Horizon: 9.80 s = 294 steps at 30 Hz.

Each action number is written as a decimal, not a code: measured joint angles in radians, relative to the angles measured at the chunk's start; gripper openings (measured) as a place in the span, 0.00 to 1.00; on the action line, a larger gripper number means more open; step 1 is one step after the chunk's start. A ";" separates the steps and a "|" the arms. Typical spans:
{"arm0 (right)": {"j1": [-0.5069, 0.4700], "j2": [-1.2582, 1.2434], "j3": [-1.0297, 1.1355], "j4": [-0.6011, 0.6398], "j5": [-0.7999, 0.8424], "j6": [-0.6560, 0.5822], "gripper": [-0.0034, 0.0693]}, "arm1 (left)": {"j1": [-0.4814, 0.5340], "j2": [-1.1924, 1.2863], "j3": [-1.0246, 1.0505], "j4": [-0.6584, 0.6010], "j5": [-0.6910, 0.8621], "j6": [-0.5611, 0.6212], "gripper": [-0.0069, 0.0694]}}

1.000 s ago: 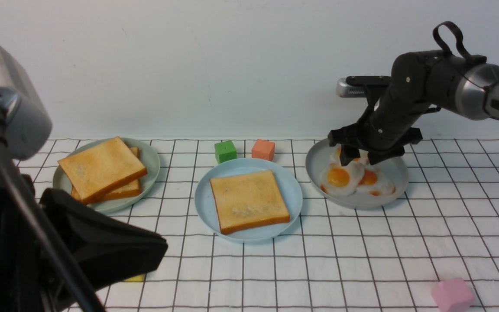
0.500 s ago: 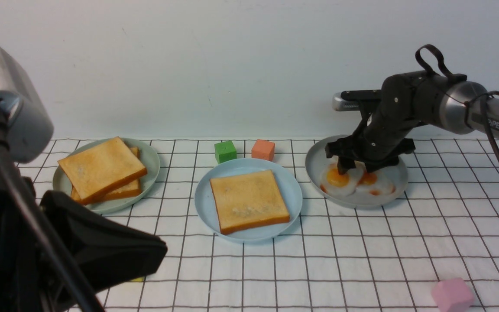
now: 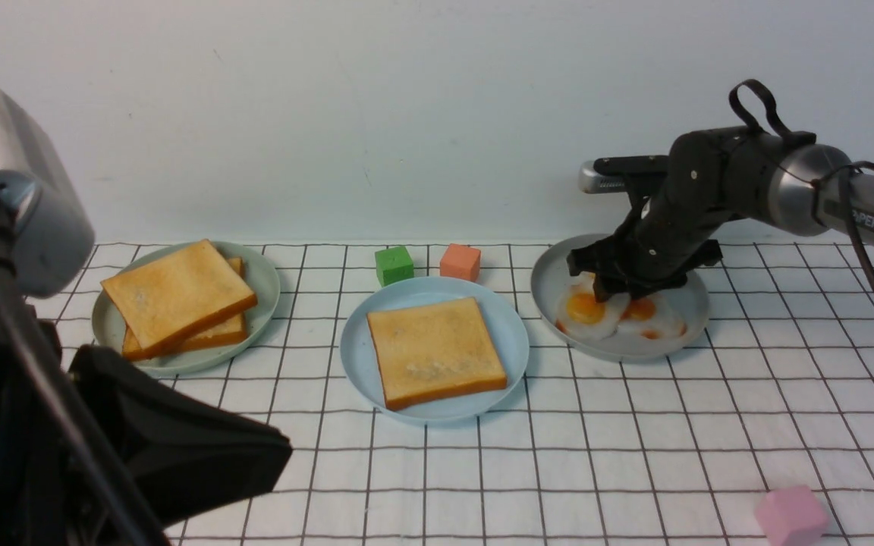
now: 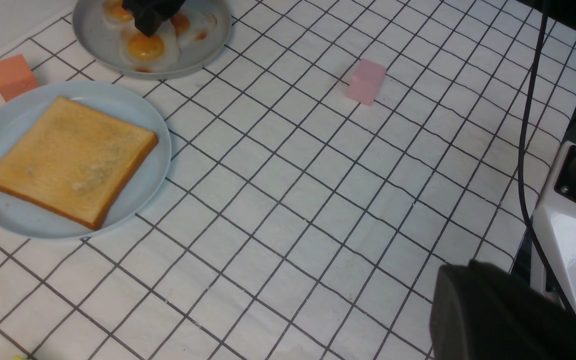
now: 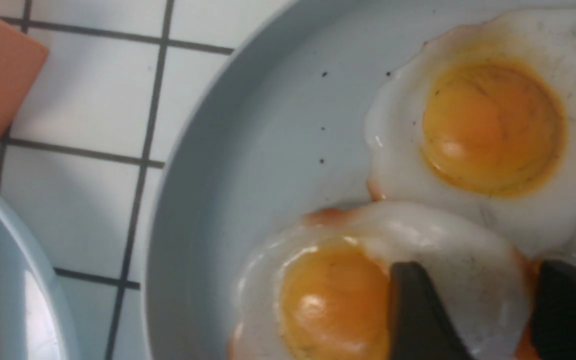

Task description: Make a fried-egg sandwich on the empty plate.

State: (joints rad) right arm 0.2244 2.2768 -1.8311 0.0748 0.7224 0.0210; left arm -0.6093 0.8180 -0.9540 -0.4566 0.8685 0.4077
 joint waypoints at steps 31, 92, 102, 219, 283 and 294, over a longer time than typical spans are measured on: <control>0.001 -0.130 -0.017 -0.014 0.181 -0.047 0.11 | 0.000 0.000 0.000 0.002 0.037 -0.002 0.07; 0.282 -0.813 0.449 0.097 0.384 -0.084 0.06 | 0.379 0.622 -0.173 0.327 -0.119 -0.265 0.07; 0.305 -1.183 0.726 0.092 0.287 -0.083 0.05 | 0.514 0.994 -0.392 0.358 -0.156 -0.138 0.11; 0.304 -1.614 0.772 -0.075 0.492 0.081 0.21 | 0.010 0.114 -0.151 0.344 -0.166 -0.333 0.07; -0.085 -2.287 1.849 0.021 -0.337 -0.072 0.03 | 0.010 -0.783 0.787 0.304 -0.532 -0.408 0.08; -0.085 -2.287 1.848 0.121 -0.317 -0.030 0.04 | 0.010 -0.783 0.787 0.304 -0.525 -0.408 0.09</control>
State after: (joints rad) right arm 0.1397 -0.0104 0.0166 0.1959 0.4049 -0.0093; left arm -0.5992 0.0354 -0.1672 -0.1522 0.3437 0.0000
